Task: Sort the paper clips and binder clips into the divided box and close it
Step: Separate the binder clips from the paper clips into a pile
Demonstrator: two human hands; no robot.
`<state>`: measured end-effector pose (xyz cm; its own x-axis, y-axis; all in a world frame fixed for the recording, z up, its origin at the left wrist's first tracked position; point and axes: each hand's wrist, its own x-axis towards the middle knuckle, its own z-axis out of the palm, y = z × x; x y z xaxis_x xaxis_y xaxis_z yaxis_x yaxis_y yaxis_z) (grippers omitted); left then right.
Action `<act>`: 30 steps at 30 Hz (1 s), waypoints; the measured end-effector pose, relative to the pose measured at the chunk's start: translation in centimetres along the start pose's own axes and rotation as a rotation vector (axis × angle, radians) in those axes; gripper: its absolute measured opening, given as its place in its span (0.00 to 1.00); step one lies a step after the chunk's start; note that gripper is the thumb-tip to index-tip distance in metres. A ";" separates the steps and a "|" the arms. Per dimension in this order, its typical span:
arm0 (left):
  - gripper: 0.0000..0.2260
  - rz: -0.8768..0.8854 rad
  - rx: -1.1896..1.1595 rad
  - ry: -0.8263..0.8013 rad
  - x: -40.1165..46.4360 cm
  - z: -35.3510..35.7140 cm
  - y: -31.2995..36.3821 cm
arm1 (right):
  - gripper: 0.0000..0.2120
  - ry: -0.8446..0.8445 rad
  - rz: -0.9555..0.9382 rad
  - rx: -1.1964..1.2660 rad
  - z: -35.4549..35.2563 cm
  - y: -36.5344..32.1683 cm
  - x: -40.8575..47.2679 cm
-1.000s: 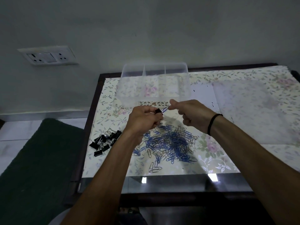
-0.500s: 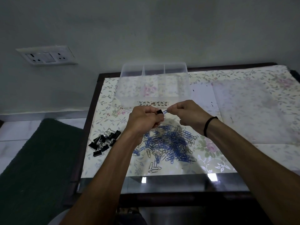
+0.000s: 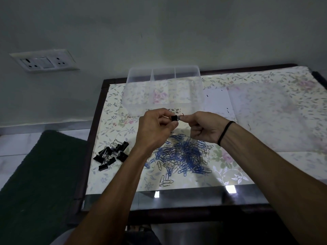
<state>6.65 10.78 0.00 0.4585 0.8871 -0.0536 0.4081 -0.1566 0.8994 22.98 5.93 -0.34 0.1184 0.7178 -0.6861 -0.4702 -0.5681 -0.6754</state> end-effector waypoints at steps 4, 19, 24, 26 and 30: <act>0.07 0.074 0.093 0.023 -0.2 0.3 -0.1 | 0.06 -0.041 0.035 0.006 0.0 0.0 -0.1; 0.08 0.282 0.312 0.139 0.2 0.0 0.1 | 0.13 0.010 0.011 -0.414 0.0 -1.1 -1.5; 0.07 0.081 0.194 0.128 0.5 -0.6 -0.2 | 0.06 0.083 -0.077 -0.738 -0.6 -0.6 -0.9; 0.07 -0.019 0.106 0.087 0.5 -0.6 -0.5 | 0.07 0.102 -0.107 -0.912 -0.7 0.0 -0.5; 0.06 -0.200 -0.091 0.010 0.4 -0.4 -0.9 | 0.15 0.172 -0.175 -1.470 0.3 2.4 0.5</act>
<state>6.12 11.44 -0.64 0.3674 0.9010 -0.2305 0.4171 0.0619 0.9067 21.66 5.02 -2.25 0.2274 0.8226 -0.5212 0.8286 -0.4446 -0.3403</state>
